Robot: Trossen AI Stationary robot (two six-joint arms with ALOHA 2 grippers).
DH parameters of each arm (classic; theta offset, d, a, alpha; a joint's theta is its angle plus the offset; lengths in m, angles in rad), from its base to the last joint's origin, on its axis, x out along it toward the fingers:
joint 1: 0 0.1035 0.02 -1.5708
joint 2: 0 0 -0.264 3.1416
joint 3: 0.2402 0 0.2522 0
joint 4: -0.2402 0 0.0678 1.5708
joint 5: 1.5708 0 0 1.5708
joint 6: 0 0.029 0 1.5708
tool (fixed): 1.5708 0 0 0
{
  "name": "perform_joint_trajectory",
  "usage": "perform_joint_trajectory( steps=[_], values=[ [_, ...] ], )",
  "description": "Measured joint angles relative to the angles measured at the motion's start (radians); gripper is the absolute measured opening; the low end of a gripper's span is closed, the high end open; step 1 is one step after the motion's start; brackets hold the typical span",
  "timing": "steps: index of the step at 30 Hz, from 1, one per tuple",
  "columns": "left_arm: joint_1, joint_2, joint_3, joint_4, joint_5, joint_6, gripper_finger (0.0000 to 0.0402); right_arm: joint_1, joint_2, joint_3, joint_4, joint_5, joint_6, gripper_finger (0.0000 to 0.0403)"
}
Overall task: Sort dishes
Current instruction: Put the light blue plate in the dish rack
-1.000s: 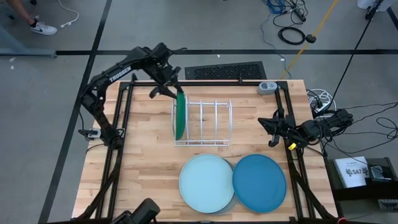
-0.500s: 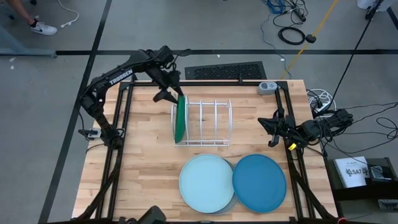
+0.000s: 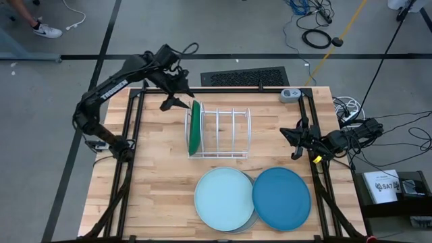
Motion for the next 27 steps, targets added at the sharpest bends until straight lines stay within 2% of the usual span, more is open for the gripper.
perform_joint_trajectory(
  steps=[4,9,20,27],
  values=[
    [-0.018,-0.067,0.000,0.085,0.005,-0.087,0.0253,0.000,0.000,0.000,0.001,-0.001,0.010,0.0009],
    [-0.128,-0.135,0.000,0.198,-0.015,-0.232,0.0253,0.000,0.000,0.000,0.005,-0.003,0.010,0.0009],
    [-0.607,-0.154,0.000,0.213,-0.498,-0.406,0.0253,0.000,0.000,0.000,0.004,-0.003,0.011,0.0009],
    [-0.899,-0.086,0.000,0.216,-0.663,-0.571,0.0253,0.000,0.000,0.000,0.003,-0.005,0.037,0.0009]
  ],
)
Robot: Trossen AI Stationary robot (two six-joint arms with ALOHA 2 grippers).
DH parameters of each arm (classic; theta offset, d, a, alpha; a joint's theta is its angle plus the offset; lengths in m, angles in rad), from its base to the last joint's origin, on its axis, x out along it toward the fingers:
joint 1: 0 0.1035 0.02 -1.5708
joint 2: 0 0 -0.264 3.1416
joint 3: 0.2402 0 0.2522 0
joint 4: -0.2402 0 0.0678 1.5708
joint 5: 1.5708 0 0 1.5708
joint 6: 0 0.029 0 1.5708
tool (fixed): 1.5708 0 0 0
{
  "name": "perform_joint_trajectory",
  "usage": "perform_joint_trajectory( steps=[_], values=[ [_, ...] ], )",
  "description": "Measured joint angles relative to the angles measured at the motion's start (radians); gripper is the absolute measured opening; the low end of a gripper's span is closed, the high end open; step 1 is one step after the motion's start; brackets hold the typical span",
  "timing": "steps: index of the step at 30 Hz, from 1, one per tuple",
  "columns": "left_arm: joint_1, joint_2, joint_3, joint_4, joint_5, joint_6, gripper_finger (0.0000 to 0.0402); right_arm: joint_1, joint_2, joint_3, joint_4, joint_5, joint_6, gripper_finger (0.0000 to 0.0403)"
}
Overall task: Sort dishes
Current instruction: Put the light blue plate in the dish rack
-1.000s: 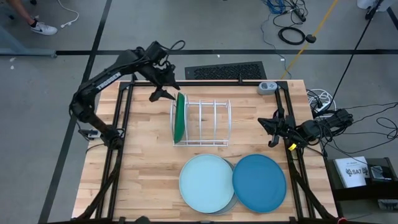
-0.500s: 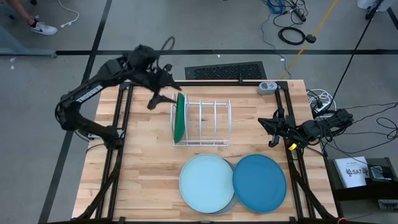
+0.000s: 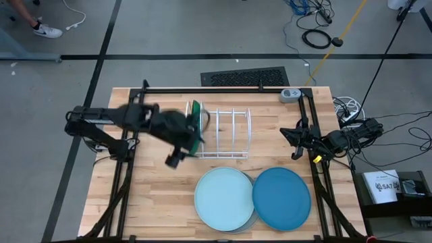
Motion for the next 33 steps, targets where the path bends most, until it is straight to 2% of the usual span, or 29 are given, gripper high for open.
perform_joint_trajectory(
  steps=[5,11,17,23,29,33],
  values=[
    [-0.176,0.101,0.000,-0.001,-0.085,-0.144,0.0253,0.000,0.000,0.000,0.001,-0.065,0.035,0.0009],
    [-0.364,0.269,0.000,-0.001,-0.194,-0.165,0.0253,0.000,0.000,0.000,0.005,-0.078,0.053,0.0009],
    [-0.497,0.441,0.000,-0.002,-0.331,-0.229,0.0253,0.000,0.000,0.000,0.017,-0.074,0.053,0.0009],
    [-0.587,0.586,0.000,-0.001,-0.409,-0.284,0.0253,0.000,0.000,0.000,0.062,-0.074,0.053,0.0009],
    [-0.631,0.681,0.000,0.005,-0.596,-0.311,0.0253,0.000,0.000,0.000,0.062,-0.074,0.053,0.0009],
    [-0.630,0.728,0.000,0.052,-0.605,-0.310,0.0253,0.000,0.000,0.000,0.063,-0.073,0.046,0.0009]
  ],
)
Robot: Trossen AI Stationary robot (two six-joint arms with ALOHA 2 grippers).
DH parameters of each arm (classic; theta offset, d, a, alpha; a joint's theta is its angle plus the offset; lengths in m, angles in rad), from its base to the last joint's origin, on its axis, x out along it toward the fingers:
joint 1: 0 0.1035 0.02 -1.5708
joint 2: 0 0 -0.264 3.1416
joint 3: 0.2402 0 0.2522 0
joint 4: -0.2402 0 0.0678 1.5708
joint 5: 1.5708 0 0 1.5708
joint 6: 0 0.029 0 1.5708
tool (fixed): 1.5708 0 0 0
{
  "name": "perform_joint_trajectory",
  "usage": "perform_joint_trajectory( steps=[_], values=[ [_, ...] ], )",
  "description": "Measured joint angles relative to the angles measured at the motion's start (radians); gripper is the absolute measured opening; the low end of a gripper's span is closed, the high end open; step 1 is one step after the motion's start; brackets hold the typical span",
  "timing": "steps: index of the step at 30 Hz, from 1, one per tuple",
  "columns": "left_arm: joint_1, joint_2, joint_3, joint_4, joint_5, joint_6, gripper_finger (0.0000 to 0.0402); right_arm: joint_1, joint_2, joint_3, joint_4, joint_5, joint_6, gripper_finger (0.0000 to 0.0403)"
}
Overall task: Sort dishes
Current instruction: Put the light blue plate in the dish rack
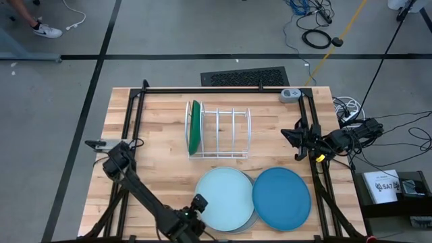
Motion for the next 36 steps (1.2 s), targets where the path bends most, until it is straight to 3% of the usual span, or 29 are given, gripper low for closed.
perform_joint_trajectory(
  steps=[4,7,16,23,32,36],
  values=[
    [0.001,0.041,0.000,0.034,0.003,0.001,0.0251,0.000,0.000,0.000,0.010,0.001,-0.016,0.0009],
    [-0.001,0.045,0.000,0.036,-0.015,0.001,0.0225,0.000,0.000,0.000,0.013,0.001,-0.019,0.0009],
    [0.005,0.031,0.000,0.035,-0.005,0.013,0.0020,0.000,0.000,0.000,0.013,0.001,-0.019,0.0009],
    [0.008,0.024,0.068,-0.076,0.044,0.027,0.0006,0.000,0.000,0.000,0.013,0.001,-0.019,0.0009],
    [0.010,0.021,0.391,-0.368,0.080,0.027,0.0004,0.000,0.000,0.000,0.013,0.001,-0.019,0.0009],
    [0.017,0.021,0.572,-0.500,0.040,-0.066,0.0003,0.000,0.000,0.000,0.013,0.001,-0.019,0.0009]
  ],
)
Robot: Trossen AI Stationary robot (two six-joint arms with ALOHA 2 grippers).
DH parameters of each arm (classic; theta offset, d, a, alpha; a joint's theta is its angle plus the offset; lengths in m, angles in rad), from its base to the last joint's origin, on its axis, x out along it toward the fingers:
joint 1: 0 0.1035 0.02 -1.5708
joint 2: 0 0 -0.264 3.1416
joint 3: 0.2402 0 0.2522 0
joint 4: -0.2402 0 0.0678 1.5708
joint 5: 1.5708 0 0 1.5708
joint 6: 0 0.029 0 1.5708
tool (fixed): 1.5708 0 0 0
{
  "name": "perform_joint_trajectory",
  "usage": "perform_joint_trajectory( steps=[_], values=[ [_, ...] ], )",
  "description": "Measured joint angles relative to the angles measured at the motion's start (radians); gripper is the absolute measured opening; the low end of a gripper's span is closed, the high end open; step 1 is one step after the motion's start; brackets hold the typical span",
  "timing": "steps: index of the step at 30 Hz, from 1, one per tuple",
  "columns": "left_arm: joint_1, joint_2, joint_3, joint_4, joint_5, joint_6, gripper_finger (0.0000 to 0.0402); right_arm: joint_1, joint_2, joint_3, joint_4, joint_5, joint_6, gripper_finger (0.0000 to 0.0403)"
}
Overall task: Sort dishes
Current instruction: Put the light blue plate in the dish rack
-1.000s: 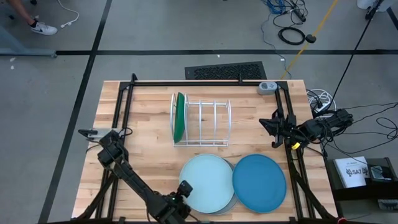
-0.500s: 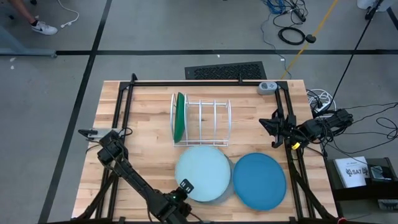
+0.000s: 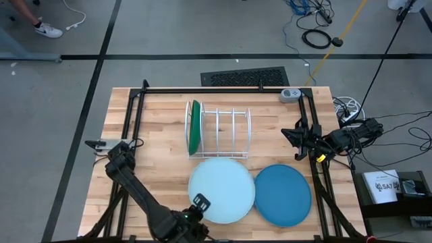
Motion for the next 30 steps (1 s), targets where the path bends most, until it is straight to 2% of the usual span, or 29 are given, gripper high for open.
perform_joint_trajectory(
  steps=[3,5,7,11,14,18,20,25,30],
  values=[
    [0.015,-0.002,0.131,-0.070,-0.075,-0.097,0.0003,0.000,0.000,0.000,0.000,0.000,0.000,0.0009],
    [0.022,-0.014,0.173,-0.051,-0.152,-0.143,0.0003,0.000,0.000,0.000,0.000,0.000,0.000,0.0009],
    [0.029,-0.072,0.131,0.030,-0.205,-0.182,0.0002,0.000,0.000,0.000,0.001,0.000,0.000,0.0009],
    [0.065,-0.156,0.126,0.140,-0.315,-0.350,0.0001,0.000,0.000,0.000,0.002,-0.003,0.000,0.0009],
    [0.074,-0.186,0.125,0.213,-0.470,-0.434,0.0000,0.000,0.000,0.000,0.002,-0.005,0.002,0.0009],
    [0.087,-0.203,0.125,0.253,-0.579,-0.534,0.0000,0.000,0.000,0.000,0.002,-0.006,0.021,0.0009],
    [0.099,-0.203,0.124,0.253,-0.646,-0.649,0.0000,0.000,0.000,0.000,0.002,-0.008,0.032,0.0009],
    [0.106,-0.202,0.096,0.234,-0.737,-0.813,0.0000,0.000,0.000,0.000,0.001,-0.061,0.045,0.0009],
    [0.111,-0.203,0.036,0.258,-0.779,-0.883,0.0000,0.000,0.000,0.000,0.000,-0.108,0.064,0.0009]
  ],
)
